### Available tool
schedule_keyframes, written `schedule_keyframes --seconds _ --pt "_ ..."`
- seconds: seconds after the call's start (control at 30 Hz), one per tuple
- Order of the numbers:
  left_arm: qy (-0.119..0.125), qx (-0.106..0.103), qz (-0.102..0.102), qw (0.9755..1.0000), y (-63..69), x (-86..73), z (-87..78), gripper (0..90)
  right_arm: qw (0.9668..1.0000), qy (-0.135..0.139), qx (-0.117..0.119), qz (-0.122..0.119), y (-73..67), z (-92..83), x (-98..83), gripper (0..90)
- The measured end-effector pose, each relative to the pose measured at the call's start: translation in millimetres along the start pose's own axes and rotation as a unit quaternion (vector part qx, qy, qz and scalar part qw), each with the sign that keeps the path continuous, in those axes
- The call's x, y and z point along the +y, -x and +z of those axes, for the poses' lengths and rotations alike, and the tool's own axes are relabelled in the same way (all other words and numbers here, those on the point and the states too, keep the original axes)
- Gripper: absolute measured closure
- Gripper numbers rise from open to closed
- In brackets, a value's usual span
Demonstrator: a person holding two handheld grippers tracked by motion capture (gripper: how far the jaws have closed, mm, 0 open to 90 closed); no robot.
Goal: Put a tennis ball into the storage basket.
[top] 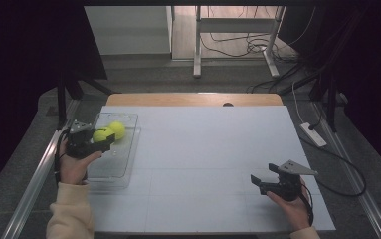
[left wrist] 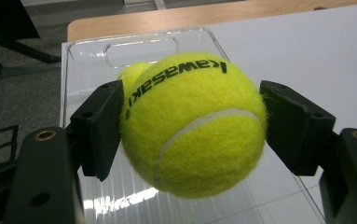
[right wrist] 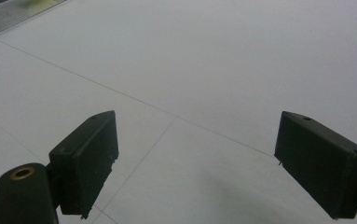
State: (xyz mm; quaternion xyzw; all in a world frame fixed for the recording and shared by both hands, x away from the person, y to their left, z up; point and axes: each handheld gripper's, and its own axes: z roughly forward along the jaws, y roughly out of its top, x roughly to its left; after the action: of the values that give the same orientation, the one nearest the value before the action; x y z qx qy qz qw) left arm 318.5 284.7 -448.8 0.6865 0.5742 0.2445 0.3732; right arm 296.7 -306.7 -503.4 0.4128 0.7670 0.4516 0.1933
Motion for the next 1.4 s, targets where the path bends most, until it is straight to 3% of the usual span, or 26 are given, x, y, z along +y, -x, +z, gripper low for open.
schedule_keyframes --seconds 0.33,0.8,1.13,1.4 --pt "-0.035 0.016 0.004 0.9993 -6.0 -4.1 8.0 26.8 1.0 0.0 0.001 0.001 0.5 0.7 -0.6 13.2" --pt "-0.088 0.04 0.014 0.9952 -11.6 -5.7 24.2 26.7 1.0 -0.001 0.003 0.001 0.3 1.4 -0.5 13.2" --pt "-0.1 0.058 0.016 0.9932 -15.9 -6.0 26.3 26.5 1.0 -0.002 0.003 0.001 0.9 1.4 -0.8 13.2" --pt "-0.093 0.059 0.013 0.9938 -14.3 -5.2 26.6 24.1 1.0 -0.003 0.003 0.0 0.8 1.5 -0.9 13.1"
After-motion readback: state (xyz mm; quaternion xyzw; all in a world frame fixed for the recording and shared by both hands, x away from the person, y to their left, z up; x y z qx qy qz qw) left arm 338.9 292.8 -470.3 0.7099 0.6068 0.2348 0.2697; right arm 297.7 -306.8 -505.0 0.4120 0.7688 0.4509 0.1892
